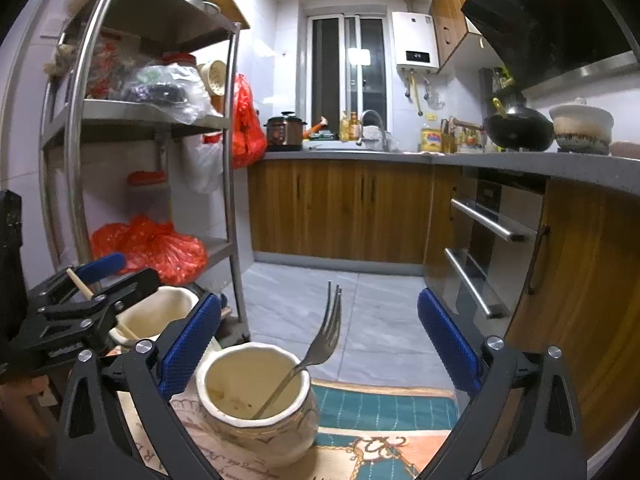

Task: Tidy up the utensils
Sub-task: 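Move both open tools back to the utensils on the cloth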

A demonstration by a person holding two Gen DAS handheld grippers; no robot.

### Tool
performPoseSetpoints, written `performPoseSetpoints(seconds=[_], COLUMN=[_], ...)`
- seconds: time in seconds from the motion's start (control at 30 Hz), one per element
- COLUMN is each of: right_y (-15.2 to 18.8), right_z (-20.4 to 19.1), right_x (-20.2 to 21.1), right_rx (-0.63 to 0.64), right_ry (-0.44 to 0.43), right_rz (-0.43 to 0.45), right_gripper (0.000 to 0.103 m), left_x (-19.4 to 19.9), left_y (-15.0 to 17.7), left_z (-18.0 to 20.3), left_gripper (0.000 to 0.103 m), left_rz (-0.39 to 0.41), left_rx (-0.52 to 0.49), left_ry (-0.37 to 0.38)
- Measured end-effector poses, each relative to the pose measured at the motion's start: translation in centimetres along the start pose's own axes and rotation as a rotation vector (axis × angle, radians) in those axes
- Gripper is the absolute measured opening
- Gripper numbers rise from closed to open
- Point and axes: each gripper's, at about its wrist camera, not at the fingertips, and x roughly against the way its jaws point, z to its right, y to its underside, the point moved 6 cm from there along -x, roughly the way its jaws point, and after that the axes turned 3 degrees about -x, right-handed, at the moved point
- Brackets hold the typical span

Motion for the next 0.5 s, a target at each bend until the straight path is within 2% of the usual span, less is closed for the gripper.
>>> performPoseSetpoints(seconds=[0.1,0.33,0.5], right_y=[0.1,0.2,-0.1], right_z=[0.6,1.7,2.2], right_x=[-0.1,1.0,3.1], right_rx=[-0.028,-0.054,-0.076], right_ry=[0.016,0.060,0.066], right_rz=[-0.013,-0.008,0.032], right_gripper=[0.098,0.098,0.098], left_x=[0.3,2.2,4.0], left_y=[-0.2,-1.6,-1.1], left_z=[0.0,0.3,1.2], left_gripper=[0.097,0.097,0.097], left_rz=[0.012,0.042,-0.002], left_rx=[0.001,-0.043,-0.088], left_ry=[-0.009,-0.074,-0.050])
